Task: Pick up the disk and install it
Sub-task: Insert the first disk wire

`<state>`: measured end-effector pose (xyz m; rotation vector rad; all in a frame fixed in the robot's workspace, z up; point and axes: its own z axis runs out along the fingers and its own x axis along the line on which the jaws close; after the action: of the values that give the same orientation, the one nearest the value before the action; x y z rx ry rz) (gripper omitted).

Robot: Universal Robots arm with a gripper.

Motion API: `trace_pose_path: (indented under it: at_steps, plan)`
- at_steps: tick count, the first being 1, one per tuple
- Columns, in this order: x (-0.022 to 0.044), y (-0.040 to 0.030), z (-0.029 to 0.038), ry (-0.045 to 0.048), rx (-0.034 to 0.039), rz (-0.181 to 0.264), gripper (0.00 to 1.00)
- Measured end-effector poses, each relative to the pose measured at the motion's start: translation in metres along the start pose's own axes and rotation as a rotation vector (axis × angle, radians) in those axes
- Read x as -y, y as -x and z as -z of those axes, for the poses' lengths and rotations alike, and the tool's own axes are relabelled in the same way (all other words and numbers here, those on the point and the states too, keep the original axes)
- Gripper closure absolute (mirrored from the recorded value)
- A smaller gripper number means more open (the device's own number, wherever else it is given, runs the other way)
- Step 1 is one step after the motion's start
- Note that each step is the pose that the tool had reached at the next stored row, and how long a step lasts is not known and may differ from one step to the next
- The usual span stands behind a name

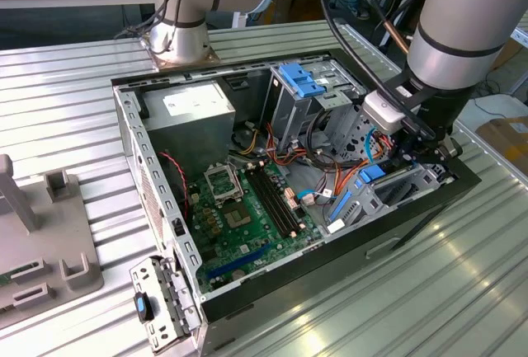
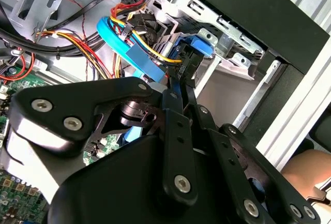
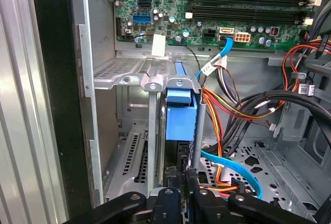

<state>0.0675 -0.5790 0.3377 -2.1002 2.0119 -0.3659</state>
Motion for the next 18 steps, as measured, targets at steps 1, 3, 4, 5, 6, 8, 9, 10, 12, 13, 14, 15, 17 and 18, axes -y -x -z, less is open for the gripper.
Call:
trace_pose_path:
  at_steps: [1, 3, 4, 5, 6, 8, 9, 10, 12, 13, 14, 15, 17, 18]
  plan:
    - [0.0, 0.0, 0.0, 0.0, 0.0001, 0.0, 0.84]
    - [0.0, 0.0, -0.0001, 0.0, 0.0001, 0.0, 0.84]
    - [0.0001, 0.0, 0.0002, -0.0001, 0.0002, 0.0, 0.84]
    - [0.0003, 0.0001, 0.001, 0.0, 0.0001, 0.0, 0.84]
    - [0.0006, 0.0, 0.0019, -0.0001, 0.0001, 0.0, 0.84]
    - [0.0007, 0.0, 0.002, -0.0001, 0.0004, 0.0, 0.84]
    - [0.0007, 0.0, 0.0021, -0.0001, 0.0004, 0.0, 0.84]
    - [0.0007, 0.0001, 0.0021, -0.0001, 0.0013, 0.0, 0.84]
    - [0.0006, 0.0002, 0.0019, -0.0002, 0.0037, -0.001, 0.84]
    - [0.0006, 0.0003, 0.0018, -0.0002, 0.0046, -0.002, 0.84]
    - [0.0006, 0.0004, 0.0017, -0.0003, 0.0052, -0.002, 0.84]
    - [0.0006, 0.0005, 0.0016, -0.0003, 0.0054, -0.002, 0.84]
    - [0.0005, 0.0006, 0.0014, -0.0002, 0.0052, -0.002, 0.84]
    - [0.0004, 0.0006, 0.0011, -0.0002, 0.0052, -0.002, 0.84]
